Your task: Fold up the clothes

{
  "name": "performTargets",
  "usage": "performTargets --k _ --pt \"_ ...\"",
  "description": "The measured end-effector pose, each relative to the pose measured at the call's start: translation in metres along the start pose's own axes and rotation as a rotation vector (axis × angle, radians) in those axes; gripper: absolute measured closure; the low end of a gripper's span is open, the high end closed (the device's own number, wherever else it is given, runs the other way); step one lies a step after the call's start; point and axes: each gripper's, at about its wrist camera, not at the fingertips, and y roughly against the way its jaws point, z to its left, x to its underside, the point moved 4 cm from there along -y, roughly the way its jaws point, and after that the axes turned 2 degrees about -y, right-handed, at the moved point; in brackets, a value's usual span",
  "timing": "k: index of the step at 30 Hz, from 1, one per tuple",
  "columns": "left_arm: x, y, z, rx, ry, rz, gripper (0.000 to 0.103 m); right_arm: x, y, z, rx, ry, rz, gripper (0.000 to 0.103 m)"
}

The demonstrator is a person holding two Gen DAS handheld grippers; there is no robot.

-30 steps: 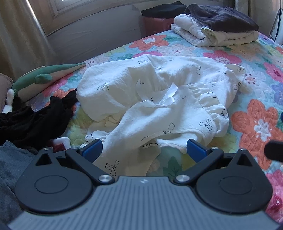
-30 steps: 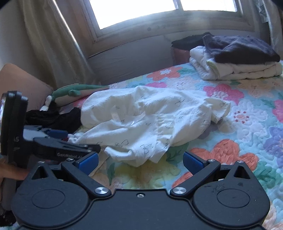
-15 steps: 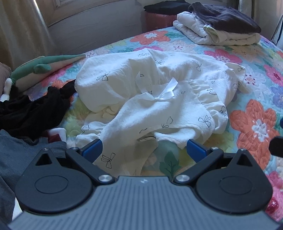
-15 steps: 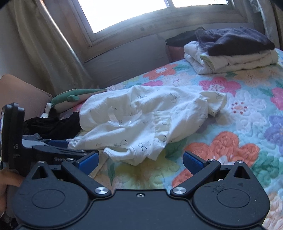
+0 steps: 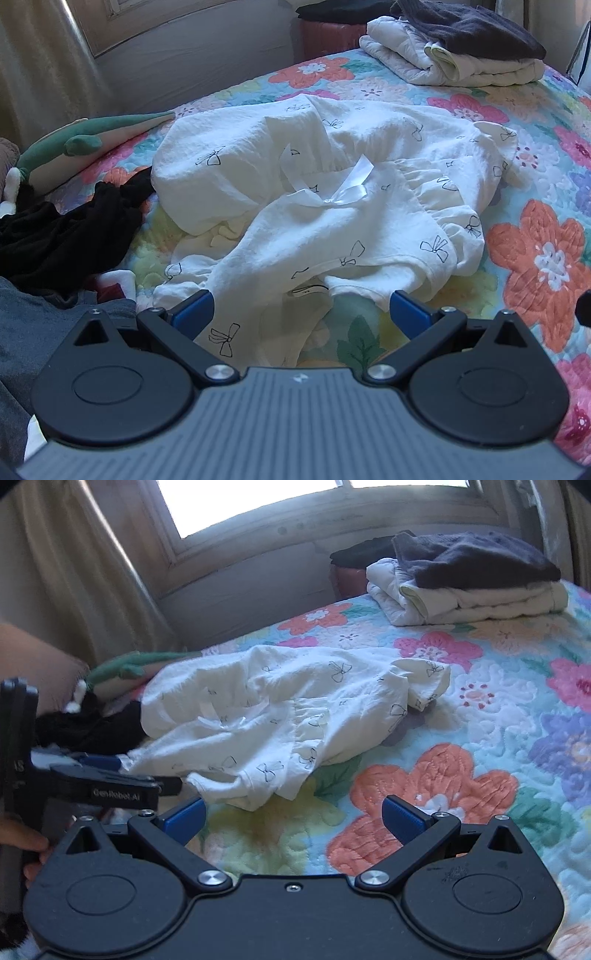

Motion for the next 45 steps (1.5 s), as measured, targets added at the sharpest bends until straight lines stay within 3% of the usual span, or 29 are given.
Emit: performTargets --k 23,25,28,35,39,45 --pt "0.006 -0.015 0.020 -0.033 -0.019 0.033 0.000 0.014 -0.015 0.016 -0.007 0.091 0.052 0.000" --pt "0.001 -0.020 0.022 -0.017 -0.044 0.027 0.000 0.015 -0.017 0.015 -0.005 0.082 0.055 0.000" --pt "-0.014 -0.019 0.032 -0.064 -0.073 -0.018 0.000 0.016 -0.023 0.013 0.007 0.075 0.064 0.000" --pt "-0.051 -0.022 0.063 0.041 -0.013 -0.092 0.000 -0.035 -0.030 0.011 -0.028 0.043 -0.008 0.003" --pt "-0.067 -0.042 0.076 0.113 0.046 -0.057 0.000 -0.065 -0.057 -0.006 -0.042 -0.056 0.001 0.003" --pt "-0.095 -0.071 0.102 0.075 0.013 0.044 0.000 -0.093 -0.094 -0.047 -0.006 -0.210 -0.046 0.003"
